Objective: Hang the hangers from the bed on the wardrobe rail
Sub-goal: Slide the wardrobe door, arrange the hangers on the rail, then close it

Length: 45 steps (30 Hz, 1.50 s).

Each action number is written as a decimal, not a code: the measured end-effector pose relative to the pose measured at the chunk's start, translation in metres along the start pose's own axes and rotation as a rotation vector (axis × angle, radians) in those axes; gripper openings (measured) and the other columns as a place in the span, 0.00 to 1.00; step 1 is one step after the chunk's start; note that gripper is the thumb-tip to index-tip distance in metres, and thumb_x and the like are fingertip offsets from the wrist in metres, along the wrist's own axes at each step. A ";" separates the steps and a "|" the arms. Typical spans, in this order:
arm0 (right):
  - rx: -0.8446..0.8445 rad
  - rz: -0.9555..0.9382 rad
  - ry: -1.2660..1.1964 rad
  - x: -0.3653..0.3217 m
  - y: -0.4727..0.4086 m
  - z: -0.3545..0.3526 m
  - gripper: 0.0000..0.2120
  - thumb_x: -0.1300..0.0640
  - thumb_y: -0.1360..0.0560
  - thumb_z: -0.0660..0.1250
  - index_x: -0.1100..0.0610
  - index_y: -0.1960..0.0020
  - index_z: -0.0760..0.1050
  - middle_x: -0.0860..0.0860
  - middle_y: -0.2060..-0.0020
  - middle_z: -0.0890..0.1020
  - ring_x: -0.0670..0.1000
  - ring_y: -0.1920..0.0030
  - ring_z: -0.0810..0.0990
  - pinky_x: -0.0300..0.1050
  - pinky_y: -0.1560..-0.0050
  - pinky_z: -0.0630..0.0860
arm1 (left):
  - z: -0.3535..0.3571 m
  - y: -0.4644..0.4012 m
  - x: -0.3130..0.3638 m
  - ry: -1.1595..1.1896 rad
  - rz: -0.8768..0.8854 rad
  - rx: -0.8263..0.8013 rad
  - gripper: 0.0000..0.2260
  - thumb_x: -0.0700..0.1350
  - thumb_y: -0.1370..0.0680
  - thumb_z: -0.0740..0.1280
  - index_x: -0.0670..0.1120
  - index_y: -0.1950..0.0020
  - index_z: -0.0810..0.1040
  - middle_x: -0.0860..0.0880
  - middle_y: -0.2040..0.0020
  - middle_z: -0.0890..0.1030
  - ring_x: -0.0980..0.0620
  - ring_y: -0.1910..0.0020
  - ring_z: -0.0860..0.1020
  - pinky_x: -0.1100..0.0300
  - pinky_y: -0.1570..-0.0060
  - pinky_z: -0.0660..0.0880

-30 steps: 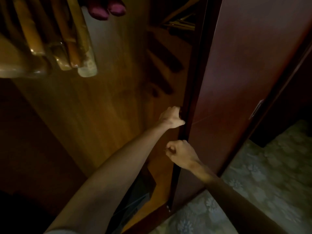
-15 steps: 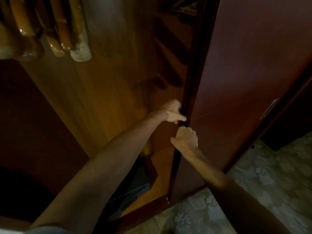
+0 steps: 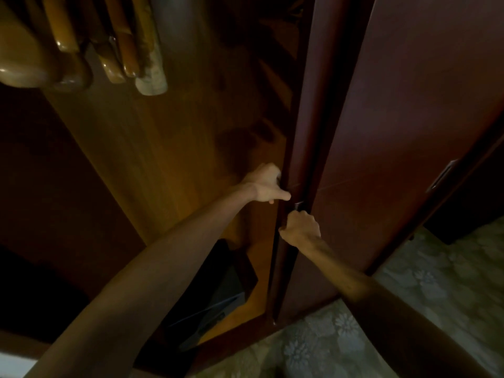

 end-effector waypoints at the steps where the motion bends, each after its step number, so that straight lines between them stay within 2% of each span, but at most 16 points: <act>1: -0.031 0.009 -0.018 0.002 0.002 0.009 0.10 0.51 0.22 0.70 0.58 0.50 0.80 0.54 0.53 0.83 0.55 0.51 0.83 0.46 0.57 0.79 | -0.001 0.004 -0.003 0.003 0.001 0.001 0.07 0.47 0.29 0.74 0.44 0.57 0.84 0.51 0.64 0.86 0.55 0.70 0.84 0.51 0.58 0.84; 4: -0.036 0.046 -0.066 0.006 0.005 0.026 0.09 0.51 0.24 0.70 0.57 0.50 0.81 0.53 0.53 0.83 0.55 0.51 0.84 0.50 0.52 0.82 | -0.004 0.014 -0.014 -0.016 -0.005 0.011 0.10 0.49 0.29 0.74 0.44 0.53 0.85 0.51 0.61 0.87 0.57 0.71 0.84 0.51 0.57 0.84; 7: -0.011 0.075 -0.134 0.006 0.003 0.026 0.10 0.50 0.24 0.70 0.58 0.53 0.81 0.51 0.59 0.79 0.56 0.51 0.83 0.47 0.56 0.79 | -0.007 0.024 -0.024 -0.023 -0.020 0.014 0.14 0.53 0.30 0.74 0.44 0.52 0.85 0.50 0.60 0.87 0.59 0.71 0.83 0.51 0.56 0.83; 10: -0.010 0.083 -0.185 0.003 -0.001 0.024 0.08 0.52 0.25 0.71 0.57 0.57 0.79 0.50 0.62 0.77 0.56 0.53 0.83 0.47 0.57 0.79 | -0.011 0.037 -0.030 -0.013 -0.038 0.030 0.14 0.54 0.30 0.73 0.47 0.52 0.85 0.52 0.59 0.87 0.61 0.70 0.83 0.53 0.53 0.82; 13: -0.047 0.006 -0.157 -0.011 0.000 0.032 0.07 0.54 0.27 0.72 0.57 0.57 0.78 0.52 0.59 0.81 0.56 0.53 0.83 0.48 0.56 0.80 | -0.014 0.051 -0.036 0.010 -0.054 0.063 0.12 0.56 0.30 0.73 0.49 0.52 0.84 0.52 0.59 0.87 0.62 0.70 0.82 0.53 0.53 0.82; 16: -0.044 -0.042 -0.107 -0.022 0.002 0.036 0.08 0.55 0.28 0.72 0.59 0.52 0.80 0.55 0.54 0.83 0.58 0.50 0.84 0.48 0.54 0.81 | -0.019 0.063 -0.041 -0.019 -0.107 0.074 0.13 0.57 0.30 0.72 0.50 0.53 0.83 0.53 0.58 0.86 0.61 0.71 0.82 0.53 0.54 0.83; 19: -0.052 -0.060 -0.093 -0.032 0.003 0.039 0.10 0.54 0.28 0.72 0.59 0.51 0.81 0.55 0.53 0.84 0.57 0.49 0.83 0.47 0.53 0.80 | -0.022 0.073 -0.046 -0.181 -0.189 0.036 0.15 0.58 0.29 0.72 0.47 0.53 0.82 0.50 0.59 0.85 0.53 0.64 0.85 0.52 0.53 0.82; 21: -0.055 -0.079 -0.082 -0.040 0.006 0.042 0.10 0.53 0.28 0.73 0.58 0.50 0.81 0.55 0.52 0.84 0.58 0.48 0.83 0.48 0.53 0.80 | -0.026 0.083 -0.049 -0.258 -0.236 0.028 0.13 0.56 0.27 0.72 0.47 0.55 0.82 0.48 0.58 0.84 0.50 0.60 0.84 0.53 0.49 0.80; 23: -0.067 -0.099 -0.073 -0.048 0.009 0.047 0.11 0.53 0.28 0.73 0.58 0.50 0.81 0.55 0.51 0.83 0.58 0.48 0.83 0.48 0.52 0.80 | -0.028 0.094 -0.052 -0.221 -0.250 -0.015 0.10 0.52 0.24 0.71 0.46 0.59 0.83 0.48 0.62 0.85 0.53 0.64 0.84 0.58 0.50 0.78; 26: -0.089 -0.153 -0.061 -0.062 0.015 0.054 0.10 0.53 0.28 0.73 0.58 0.51 0.81 0.54 0.52 0.84 0.57 0.48 0.83 0.49 0.51 0.81 | -0.033 0.109 -0.062 -0.226 -0.278 -0.047 0.11 0.49 0.22 0.69 0.46 0.62 0.82 0.48 0.65 0.85 0.55 0.66 0.83 0.59 0.48 0.76; 31: -0.120 -0.225 -0.040 -0.090 0.028 0.064 0.06 0.56 0.27 0.72 0.58 0.52 0.81 0.54 0.53 0.84 0.56 0.49 0.83 0.49 0.52 0.81 | -0.034 0.132 -0.083 -0.276 -0.346 -0.037 0.10 0.46 0.21 0.67 0.42 0.56 0.82 0.46 0.61 0.85 0.52 0.61 0.83 0.55 0.42 0.77; 33: -0.133 -0.252 -0.029 -0.102 0.034 0.069 0.05 0.57 0.27 0.72 0.58 0.52 0.81 0.54 0.53 0.84 0.56 0.49 0.83 0.49 0.53 0.81 | -0.035 0.144 -0.090 -0.247 -0.343 -0.070 0.12 0.43 0.21 0.66 0.43 0.63 0.80 0.51 0.69 0.82 0.53 0.65 0.83 0.54 0.44 0.80; 35: -0.134 -0.288 -0.015 -0.114 0.041 0.074 0.05 0.57 0.26 0.71 0.58 0.52 0.81 0.54 0.53 0.84 0.56 0.49 0.83 0.46 0.55 0.79 | -0.036 0.158 -0.099 -0.232 -0.368 -0.094 0.13 0.42 0.21 0.65 0.44 0.65 0.80 0.54 0.73 0.81 0.55 0.66 0.84 0.54 0.49 0.82; 40: -0.151 -0.370 0.025 -0.146 0.060 0.086 0.10 0.54 0.25 0.72 0.58 0.48 0.82 0.55 0.48 0.84 0.57 0.45 0.83 0.48 0.51 0.80 | -0.040 0.189 -0.126 -0.191 -0.452 -0.086 0.12 0.42 0.20 0.64 0.40 0.58 0.84 0.50 0.64 0.86 0.56 0.65 0.85 0.55 0.54 0.84; 45: -0.190 -0.422 0.056 -0.178 0.075 0.094 0.16 0.50 0.25 0.73 0.58 0.42 0.80 0.55 0.43 0.83 0.56 0.41 0.81 0.49 0.47 0.79 | -0.050 0.221 -0.146 -0.189 -0.521 -0.035 0.12 0.42 0.20 0.65 0.41 0.58 0.85 0.50 0.66 0.86 0.58 0.65 0.85 0.59 0.55 0.83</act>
Point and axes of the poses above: each hand's wrist, its own y-axis away from the middle knuckle, its own z-axis out of the palm, x = y × z, the point moved 5 cm from there along -y, towards the middle knuckle
